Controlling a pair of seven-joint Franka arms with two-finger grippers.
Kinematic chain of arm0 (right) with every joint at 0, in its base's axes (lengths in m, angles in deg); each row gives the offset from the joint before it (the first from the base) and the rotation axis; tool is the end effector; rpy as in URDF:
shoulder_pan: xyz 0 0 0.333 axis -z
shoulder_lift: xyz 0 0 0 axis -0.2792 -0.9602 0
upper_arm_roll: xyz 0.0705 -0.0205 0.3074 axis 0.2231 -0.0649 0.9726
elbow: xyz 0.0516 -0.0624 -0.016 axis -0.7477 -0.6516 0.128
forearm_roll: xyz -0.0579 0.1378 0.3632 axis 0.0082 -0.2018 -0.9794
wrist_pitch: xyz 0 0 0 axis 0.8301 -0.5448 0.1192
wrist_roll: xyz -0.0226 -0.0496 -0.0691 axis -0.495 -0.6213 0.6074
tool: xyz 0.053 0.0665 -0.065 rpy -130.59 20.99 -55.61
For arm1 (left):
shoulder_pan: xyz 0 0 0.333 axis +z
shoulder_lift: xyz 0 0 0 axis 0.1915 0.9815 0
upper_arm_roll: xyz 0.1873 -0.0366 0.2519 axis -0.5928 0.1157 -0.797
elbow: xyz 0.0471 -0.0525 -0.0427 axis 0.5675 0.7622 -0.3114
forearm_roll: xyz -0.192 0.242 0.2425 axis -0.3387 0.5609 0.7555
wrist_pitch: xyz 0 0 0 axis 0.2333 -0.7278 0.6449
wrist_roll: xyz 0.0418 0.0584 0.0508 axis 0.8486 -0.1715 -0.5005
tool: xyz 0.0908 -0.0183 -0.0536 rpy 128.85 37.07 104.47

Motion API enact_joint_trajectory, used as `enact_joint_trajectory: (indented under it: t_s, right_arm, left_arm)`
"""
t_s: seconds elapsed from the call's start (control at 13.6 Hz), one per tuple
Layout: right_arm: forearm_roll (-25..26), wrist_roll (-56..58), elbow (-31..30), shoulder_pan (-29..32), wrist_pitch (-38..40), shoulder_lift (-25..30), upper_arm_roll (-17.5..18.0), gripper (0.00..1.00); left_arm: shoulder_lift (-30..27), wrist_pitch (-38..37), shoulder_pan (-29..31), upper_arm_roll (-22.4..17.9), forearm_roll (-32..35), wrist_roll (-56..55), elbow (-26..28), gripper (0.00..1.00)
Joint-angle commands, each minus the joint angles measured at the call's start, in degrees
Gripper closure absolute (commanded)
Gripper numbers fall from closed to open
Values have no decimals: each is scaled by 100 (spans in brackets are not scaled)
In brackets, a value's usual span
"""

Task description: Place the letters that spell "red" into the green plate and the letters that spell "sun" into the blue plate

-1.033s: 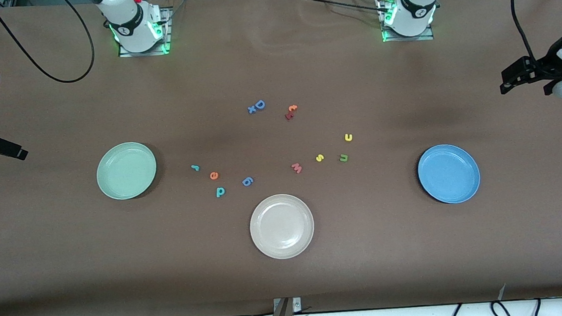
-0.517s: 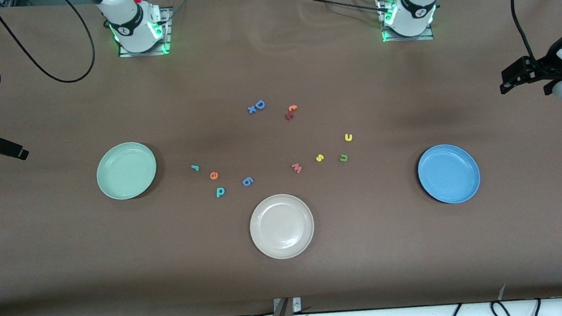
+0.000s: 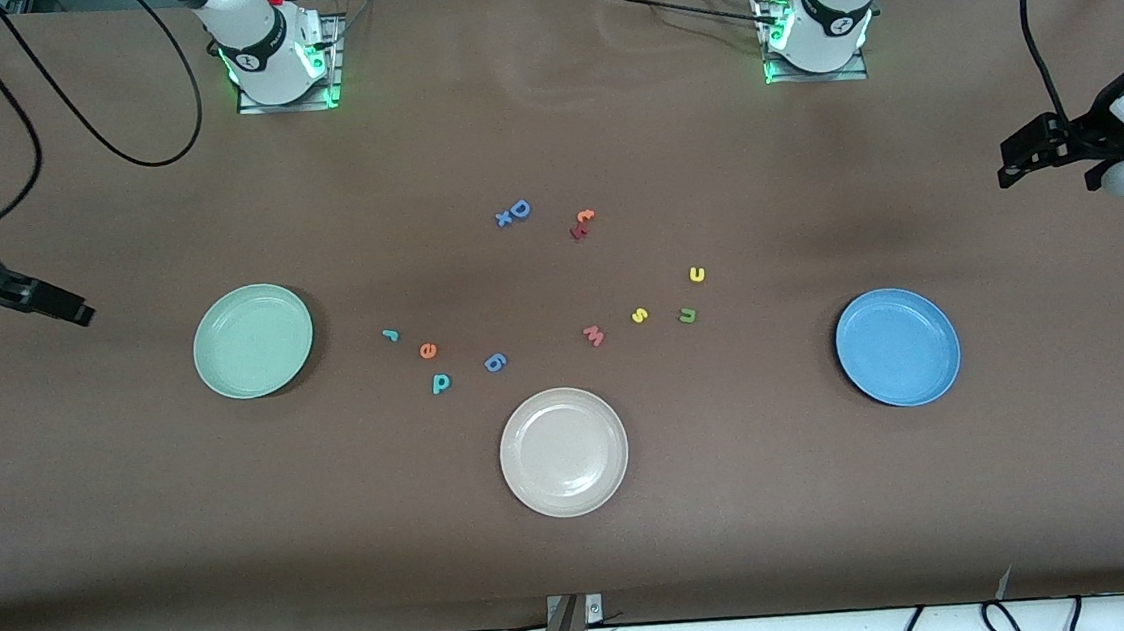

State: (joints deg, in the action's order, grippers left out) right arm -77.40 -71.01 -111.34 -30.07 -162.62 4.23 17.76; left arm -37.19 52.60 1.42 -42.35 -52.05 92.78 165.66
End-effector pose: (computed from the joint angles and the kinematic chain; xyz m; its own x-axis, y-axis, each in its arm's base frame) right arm 0.6127 -0.0054 0.5423 0.9487 -0.3155 0.0202 -0.3157 -0.9488 0.0051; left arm 0.5556 0.0153 0.5854 0.9953 -0.0886 -0.0386 -0.0881 -0.9960 0.0151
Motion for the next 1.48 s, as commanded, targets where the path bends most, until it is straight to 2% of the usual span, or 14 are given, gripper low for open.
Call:
enact_joint_trajectory:
  t_s: [0.0, 0.22, 0.44, 0.59, 0.66, 0.81, 0.96, 1.18, 1.4]
  right_arm:
    - [-109, -323, 13, -370, -316, -273, -32, 0]
    - [-144, -929, 4, -906, -747, -775, -32, 0]
    - [-950, -1089, -31, -1294, -1037, -1337, -32, 0]
    - [-1076, -1071, -49, -1469, -1152, -1697, -23, 0]
    - [-1076, -1054, -92, -1540, -1196, -1847, -23, 0]
    - [-1076, -992, -616, -1611, -1781, -1884, 116, 1]
    - [-1085, -1010, -1215, -1602, -2660, -1892, 345, 1]
    - [-1076, -905, -1857, -1602, -3514, -2015, 504, 1]
    - [-1085, -799, -2088, -1602, -3859, -2182, 574, 1]
  left_arm:
    - [144, -149, -5, -12, -142, 102, -207, 0]
    - [153, -149, -57, 23, -142, 102, -207, 0]
    - [232, -149, -119, 32, -142, 119, -189, 0]
    - [346, -149, -137, 111, -151, 119, -180, 0]
    - [468, -149, -163, 285, -151, 119, -172, 0]
    - [846, -123, -189, 619, -151, 41, -189, 0]
    - [1197, 34, -233, 674, -369, -91, -189, 0]
    - [1488, 561, -513, 761, -363, -784, -110, 0]
    - [1866, 1027, -725, 770, -353, -927, -31, 0]
